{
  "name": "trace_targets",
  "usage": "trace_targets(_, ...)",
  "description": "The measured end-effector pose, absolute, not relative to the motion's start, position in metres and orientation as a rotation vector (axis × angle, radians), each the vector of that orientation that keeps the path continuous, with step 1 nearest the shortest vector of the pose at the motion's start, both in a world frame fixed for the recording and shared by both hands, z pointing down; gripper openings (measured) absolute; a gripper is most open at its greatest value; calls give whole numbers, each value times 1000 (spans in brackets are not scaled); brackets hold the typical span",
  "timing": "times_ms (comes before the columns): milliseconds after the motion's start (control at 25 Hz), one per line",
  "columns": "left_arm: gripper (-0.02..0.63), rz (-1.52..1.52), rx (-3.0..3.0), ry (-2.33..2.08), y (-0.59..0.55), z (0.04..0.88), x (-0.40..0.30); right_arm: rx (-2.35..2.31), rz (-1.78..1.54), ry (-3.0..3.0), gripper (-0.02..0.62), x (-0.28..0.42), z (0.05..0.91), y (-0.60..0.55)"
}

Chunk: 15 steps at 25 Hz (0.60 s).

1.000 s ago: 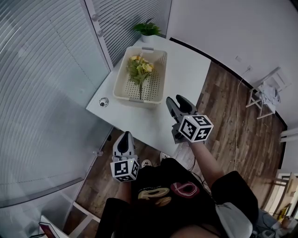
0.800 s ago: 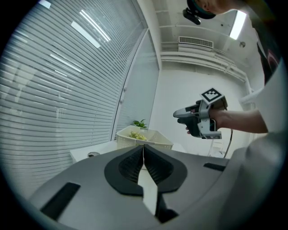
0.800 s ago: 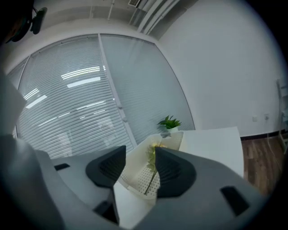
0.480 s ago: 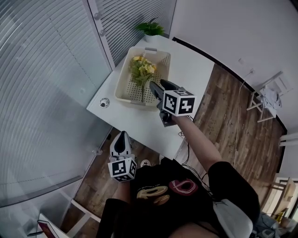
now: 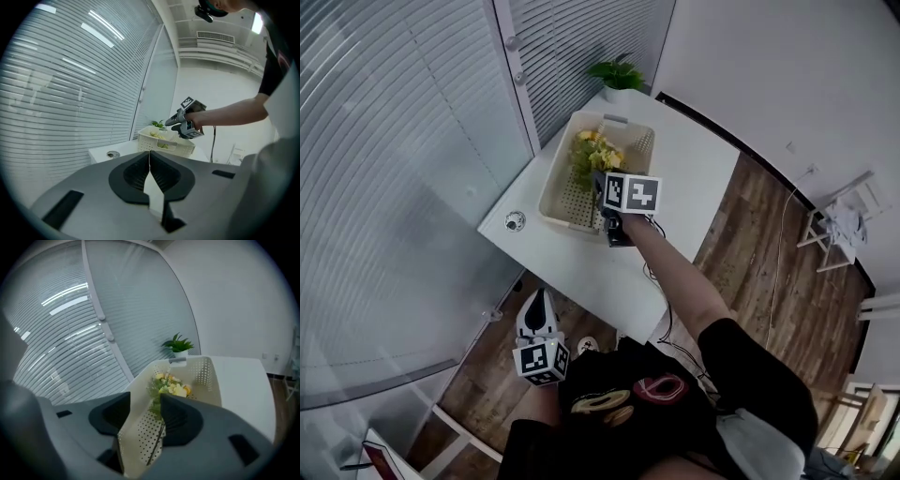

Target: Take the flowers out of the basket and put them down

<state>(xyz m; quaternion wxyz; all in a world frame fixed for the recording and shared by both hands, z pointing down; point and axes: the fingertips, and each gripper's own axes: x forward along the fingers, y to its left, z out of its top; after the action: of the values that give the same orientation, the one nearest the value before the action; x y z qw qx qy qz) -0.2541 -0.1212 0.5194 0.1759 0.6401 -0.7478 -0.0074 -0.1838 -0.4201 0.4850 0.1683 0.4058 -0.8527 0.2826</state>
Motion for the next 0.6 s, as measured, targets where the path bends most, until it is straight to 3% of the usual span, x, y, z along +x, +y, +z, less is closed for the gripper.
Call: trace_targets(600,18,-29,1637,-2163,-114,538,-285,1108,871,-2117,205,-212,575,-468)
